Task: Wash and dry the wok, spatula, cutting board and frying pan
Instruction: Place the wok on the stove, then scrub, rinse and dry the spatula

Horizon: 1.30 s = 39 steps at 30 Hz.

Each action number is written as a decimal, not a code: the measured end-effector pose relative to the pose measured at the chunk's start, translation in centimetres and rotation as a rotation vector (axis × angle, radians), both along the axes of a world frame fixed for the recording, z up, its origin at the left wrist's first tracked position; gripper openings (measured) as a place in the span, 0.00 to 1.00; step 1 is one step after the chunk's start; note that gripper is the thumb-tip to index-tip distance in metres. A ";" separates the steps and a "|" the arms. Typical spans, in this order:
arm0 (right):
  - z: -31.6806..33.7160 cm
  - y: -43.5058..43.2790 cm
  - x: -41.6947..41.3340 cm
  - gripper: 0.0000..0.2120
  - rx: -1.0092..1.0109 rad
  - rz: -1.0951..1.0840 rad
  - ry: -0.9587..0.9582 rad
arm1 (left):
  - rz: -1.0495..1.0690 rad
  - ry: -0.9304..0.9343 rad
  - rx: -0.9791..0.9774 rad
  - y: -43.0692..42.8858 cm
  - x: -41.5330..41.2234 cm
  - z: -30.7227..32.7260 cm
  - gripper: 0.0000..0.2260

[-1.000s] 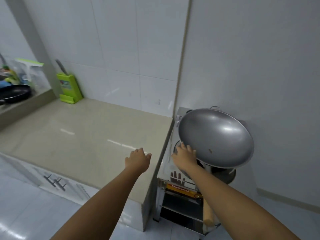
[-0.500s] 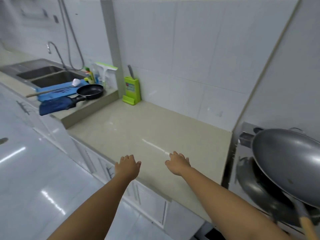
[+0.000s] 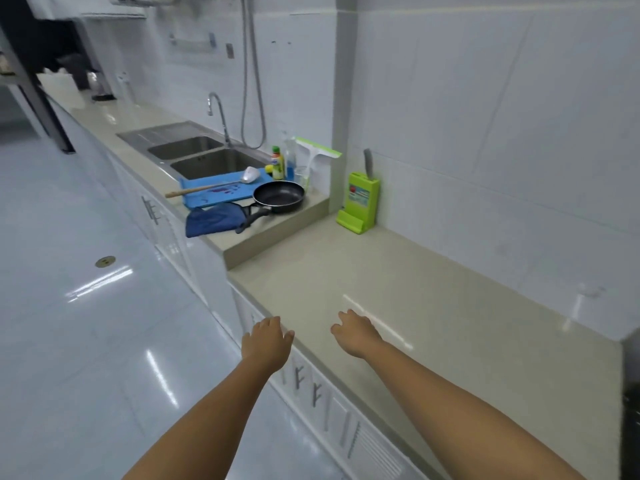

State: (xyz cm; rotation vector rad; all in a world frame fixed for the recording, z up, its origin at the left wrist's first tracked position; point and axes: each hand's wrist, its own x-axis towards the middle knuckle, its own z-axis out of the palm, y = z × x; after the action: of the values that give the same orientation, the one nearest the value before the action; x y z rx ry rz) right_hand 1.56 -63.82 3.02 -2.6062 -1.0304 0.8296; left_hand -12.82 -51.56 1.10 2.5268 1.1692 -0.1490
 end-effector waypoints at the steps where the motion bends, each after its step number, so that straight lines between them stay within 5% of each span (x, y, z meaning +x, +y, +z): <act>1: -0.2 1.7 0.3 0.26 0.013 0.007 0.010 | 0.011 -0.011 0.001 1.5 0.1 -0.2 0.25; 21: 2.5 37.9 8.4 0.22 0.323 0.061 0.000 | 0.373 -0.241 0.113 37.6 5.4 3.0 0.23; 39: 0.0 68.3 12.0 0.24 0.338 -0.263 0.129 | -0.022 -0.133 0.214 68.7 12.0 1.0 0.22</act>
State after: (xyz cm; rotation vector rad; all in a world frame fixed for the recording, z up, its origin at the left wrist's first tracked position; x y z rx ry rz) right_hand 13.51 4.50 3.01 -2.3023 -0.7018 0.6824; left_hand -0.85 17.15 2.13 2.6855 1.1596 0.1445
